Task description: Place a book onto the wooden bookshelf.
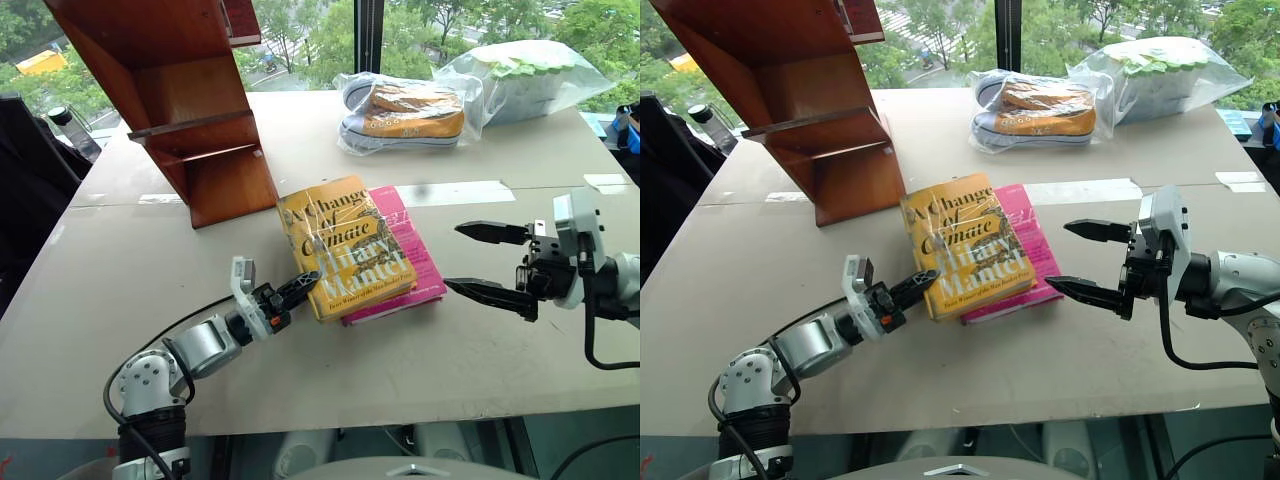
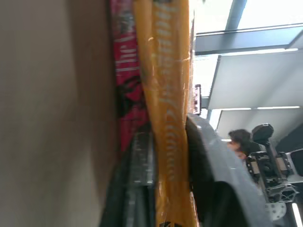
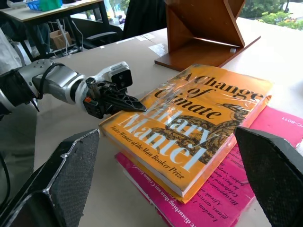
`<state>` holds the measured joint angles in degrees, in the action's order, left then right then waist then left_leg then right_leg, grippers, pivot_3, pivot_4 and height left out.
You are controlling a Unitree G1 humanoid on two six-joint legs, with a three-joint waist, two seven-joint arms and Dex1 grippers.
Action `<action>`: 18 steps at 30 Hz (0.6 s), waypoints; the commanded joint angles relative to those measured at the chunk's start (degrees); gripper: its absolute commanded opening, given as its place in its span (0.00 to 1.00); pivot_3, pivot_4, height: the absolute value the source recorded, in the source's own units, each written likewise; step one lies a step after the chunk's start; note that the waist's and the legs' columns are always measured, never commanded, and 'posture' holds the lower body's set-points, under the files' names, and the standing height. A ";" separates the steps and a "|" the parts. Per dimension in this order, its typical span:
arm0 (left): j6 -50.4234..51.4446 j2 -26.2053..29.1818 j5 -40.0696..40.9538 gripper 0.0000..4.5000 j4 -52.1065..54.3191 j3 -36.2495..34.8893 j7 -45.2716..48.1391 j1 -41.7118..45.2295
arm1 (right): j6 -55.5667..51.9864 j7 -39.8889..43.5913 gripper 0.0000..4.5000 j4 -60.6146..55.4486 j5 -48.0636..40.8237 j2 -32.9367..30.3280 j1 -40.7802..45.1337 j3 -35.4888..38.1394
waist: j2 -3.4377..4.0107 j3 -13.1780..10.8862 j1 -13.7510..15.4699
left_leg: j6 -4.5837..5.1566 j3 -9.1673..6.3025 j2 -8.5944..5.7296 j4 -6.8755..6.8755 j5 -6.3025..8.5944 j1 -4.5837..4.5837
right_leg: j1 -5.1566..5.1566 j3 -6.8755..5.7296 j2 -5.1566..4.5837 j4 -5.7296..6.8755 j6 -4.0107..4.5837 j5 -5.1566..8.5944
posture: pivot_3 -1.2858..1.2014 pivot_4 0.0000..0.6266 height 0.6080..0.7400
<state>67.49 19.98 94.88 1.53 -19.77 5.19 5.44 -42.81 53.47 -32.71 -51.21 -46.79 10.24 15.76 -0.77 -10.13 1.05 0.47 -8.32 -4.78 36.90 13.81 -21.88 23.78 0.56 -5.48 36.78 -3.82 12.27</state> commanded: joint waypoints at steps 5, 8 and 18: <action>-2.71 7.92 1.42 0.00 14.78 -1.41 7.53 4.64 | 3.08 0.30 1.00 2.08 -0.64 0.12 2.39 1.18 | -0.18 -0.12 -0.25 | 0.00 0.02 0.03 0.00 0.00 -0.04 | 0.06 0.02 0.03 0.01 0.05 0.02 | 0.52 0.24 1.00; -7.63 14.22 -9.82 0.00 22.49 -0.02 13.70 9.29 | 4.93 -0.46 1.00 5.06 -0.12 1.23 4.31 1.78 | -0.20 -0.14 -0.20 | -0.01 0.03 0.04 0.00 0.00 -0.13 | 0.14 0.00 0.05 0.00 0.08 0.01 | 0.52 0.24 1.00; -40.31 38.94 -80.85 0.00 26.31 29.58 20.87 38.72 | 13.82 -1.73 1.00 15.29 3.40 7.02 15.43 1.22 | -0.42 -0.45 -0.38 | -0.02 0.48 0.09 -0.16 -0.01 -0.26 | 0.20 0.19 0.26 -0.36 -0.17 -0.23 | 0.52 0.24 1.00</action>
<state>35.46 55.06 27.72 28.15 6.87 25.35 41.88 -30.82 51.80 -18.05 -47.69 -40.05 23.85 16.22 -1.19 -10.58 0.68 0.45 -7.78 -4.68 36.71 13.80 -22.16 24.03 0.83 -5.17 36.30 -4.01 11.97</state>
